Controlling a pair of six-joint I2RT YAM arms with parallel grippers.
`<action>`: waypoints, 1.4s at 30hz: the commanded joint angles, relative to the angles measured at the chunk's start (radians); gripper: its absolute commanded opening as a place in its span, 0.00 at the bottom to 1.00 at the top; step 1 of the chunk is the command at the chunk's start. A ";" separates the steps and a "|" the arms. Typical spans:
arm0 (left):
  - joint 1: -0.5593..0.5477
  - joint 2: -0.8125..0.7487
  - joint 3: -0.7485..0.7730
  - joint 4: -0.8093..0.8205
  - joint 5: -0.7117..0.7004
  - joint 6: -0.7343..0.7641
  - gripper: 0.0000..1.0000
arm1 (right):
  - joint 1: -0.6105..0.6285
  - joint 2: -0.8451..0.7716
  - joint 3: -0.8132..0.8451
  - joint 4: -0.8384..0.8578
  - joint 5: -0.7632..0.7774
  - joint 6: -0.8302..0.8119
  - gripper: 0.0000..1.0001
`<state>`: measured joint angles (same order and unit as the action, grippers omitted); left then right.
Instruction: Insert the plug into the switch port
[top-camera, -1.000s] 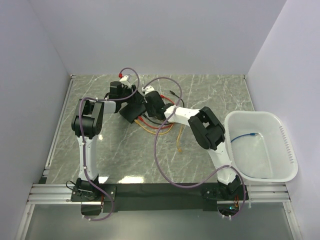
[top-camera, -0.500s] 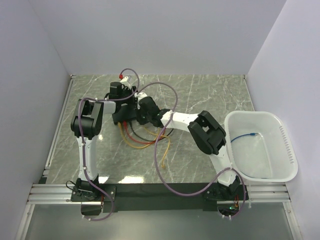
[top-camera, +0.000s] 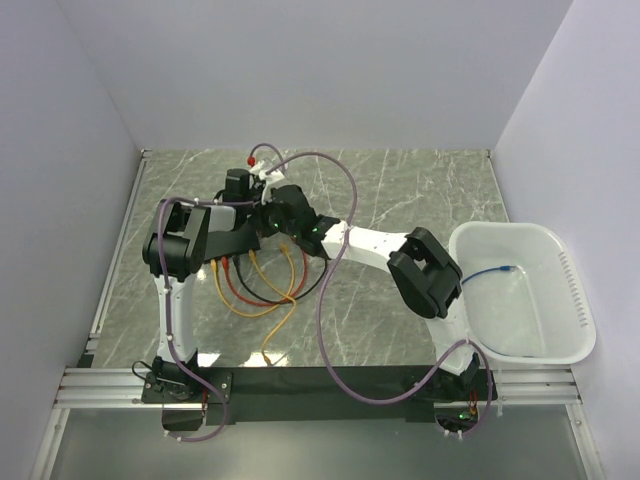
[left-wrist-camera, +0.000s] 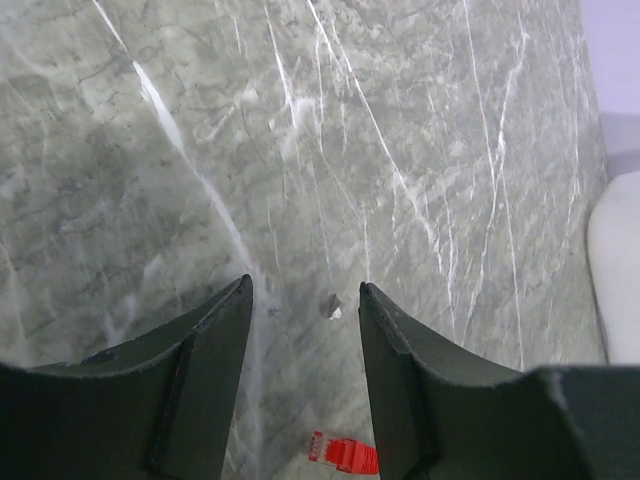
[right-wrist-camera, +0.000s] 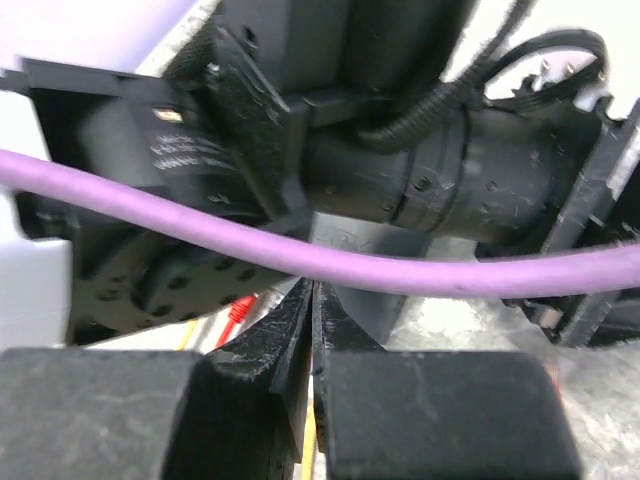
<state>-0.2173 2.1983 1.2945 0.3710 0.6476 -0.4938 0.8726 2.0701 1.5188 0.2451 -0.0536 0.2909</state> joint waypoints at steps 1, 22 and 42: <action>-0.002 0.008 -0.057 -0.162 -0.011 -0.008 0.54 | 0.000 -0.042 -0.038 0.019 0.049 -0.004 0.08; 0.114 -0.495 -0.366 0.008 -0.173 -0.123 0.52 | 0.115 -0.449 -0.391 0.005 0.107 -0.055 0.15; 0.134 -1.214 -0.418 -0.294 -0.466 -0.086 0.49 | 0.240 -0.706 -0.703 -0.090 0.189 -0.001 0.20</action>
<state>-0.0872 1.1141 0.9009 0.0780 0.2863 -0.5949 1.1011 1.4345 0.8425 0.1459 0.0925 0.2687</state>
